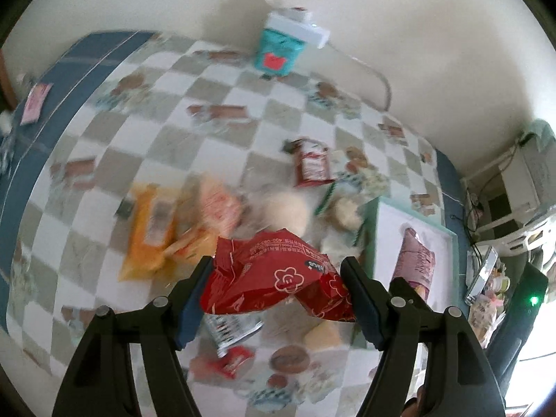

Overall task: Organize snacks
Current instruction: 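Carry both packets over the white tray and open both tools to drop them, then move both tools back over the snack pile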

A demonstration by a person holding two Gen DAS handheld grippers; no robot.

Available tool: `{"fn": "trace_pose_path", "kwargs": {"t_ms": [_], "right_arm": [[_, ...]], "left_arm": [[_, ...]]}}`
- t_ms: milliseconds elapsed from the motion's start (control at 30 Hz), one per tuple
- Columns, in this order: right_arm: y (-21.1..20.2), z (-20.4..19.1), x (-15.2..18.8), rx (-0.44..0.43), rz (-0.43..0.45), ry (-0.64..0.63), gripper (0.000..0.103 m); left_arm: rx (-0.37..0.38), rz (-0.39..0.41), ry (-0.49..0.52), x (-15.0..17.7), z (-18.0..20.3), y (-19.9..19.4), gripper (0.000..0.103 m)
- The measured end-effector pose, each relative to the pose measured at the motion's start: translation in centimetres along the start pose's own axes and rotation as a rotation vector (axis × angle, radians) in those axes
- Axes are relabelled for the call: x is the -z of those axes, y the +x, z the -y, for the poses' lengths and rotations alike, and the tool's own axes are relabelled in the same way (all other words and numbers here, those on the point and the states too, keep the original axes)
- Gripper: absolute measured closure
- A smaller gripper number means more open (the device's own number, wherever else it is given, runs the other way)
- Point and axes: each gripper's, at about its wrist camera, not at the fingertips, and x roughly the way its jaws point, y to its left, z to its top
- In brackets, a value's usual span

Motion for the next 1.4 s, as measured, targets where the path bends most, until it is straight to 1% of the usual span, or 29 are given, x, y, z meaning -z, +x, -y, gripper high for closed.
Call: {"fn": "trace_pose_path", "kwargs": {"t_ms": [33,233,333,467,567,667,767,967,1100,1133,1167,1200,1267,1333,1367,1400], "right_arm": [[0.0,1.2,-0.8,0.011,0.016,0.053,0.058],[0.1,6.7,-3.2,0.107,0.063,0.223,0.058],[0.4,9.3,-4.1,0.160,0.079,0.287,0.058],[0.9,12.4,-4.6,0.230,0.090,0.335,0.058],[1.7,14.3,-5.0,0.260,0.084,0.368,0.058],[2.2,15.7,-5.2,0.275,0.085,0.399,0.058],[3.1,16.0,-5.3,0.292,0.084,0.403,0.058],[4.3,16.7,-5.4,0.313,0.081,0.411,0.058],[4.5,16.7,-5.4,0.311,0.082,0.403,0.056],[4.4,16.6,-5.4,0.309,0.084,0.403,0.054],[4.3,16.5,-5.5,0.304,0.087,0.401,0.046],[4.2,16.3,-5.5,0.299,0.091,0.396,0.032],[4.1,15.8,-5.6,0.302,0.100,0.375,0.024],[3.9,15.3,-5.7,0.302,0.105,0.358,0.020],[3.8,15.0,-5.7,0.296,0.109,0.353,0.015],[3.6,14.7,-5.7,0.290,0.114,0.347,0.008]], "left_arm": [[0.001,0.005,0.016,-0.2,0.7,0.1,0.028],[0.031,0.030,0.089,-0.8,5.5,1.9,0.028],[0.056,0.022,0.128,-0.6,7.8,3.3,0.028],[0.095,0.011,0.180,-0.2,10.8,5.0,0.028],[0.116,0.012,0.229,0.0,13.2,6.4,0.028],[0.120,-0.002,0.257,0.3,14.7,8.0,0.028],[0.133,-0.014,0.277,0.3,16.3,9.7,0.028],[0.144,-0.034,0.279,-0.1,18.3,12.5,0.028],[0.145,-0.008,0.283,-0.2,19.0,12.7,0.027],[0.140,-0.002,0.286,-0.2,18.9,12.6,0.022],[0.134,0.004,0.288,-0.2,18.8,12.5,0.013],[0.120,0.016,0.288,-0.2,18.6,12.2,0.010],[0.113,0.027,0.275,-0.2,17.9,11.7,0.008],[0.108,0.030,0.255,-0.4,16.9,11.2,0.008],[0.100,0.034,0.245,-0.4,16.4,11.0,0.008],[0.090,0.044,0.234,-0.5,15.8,10.6,0.008]]}}
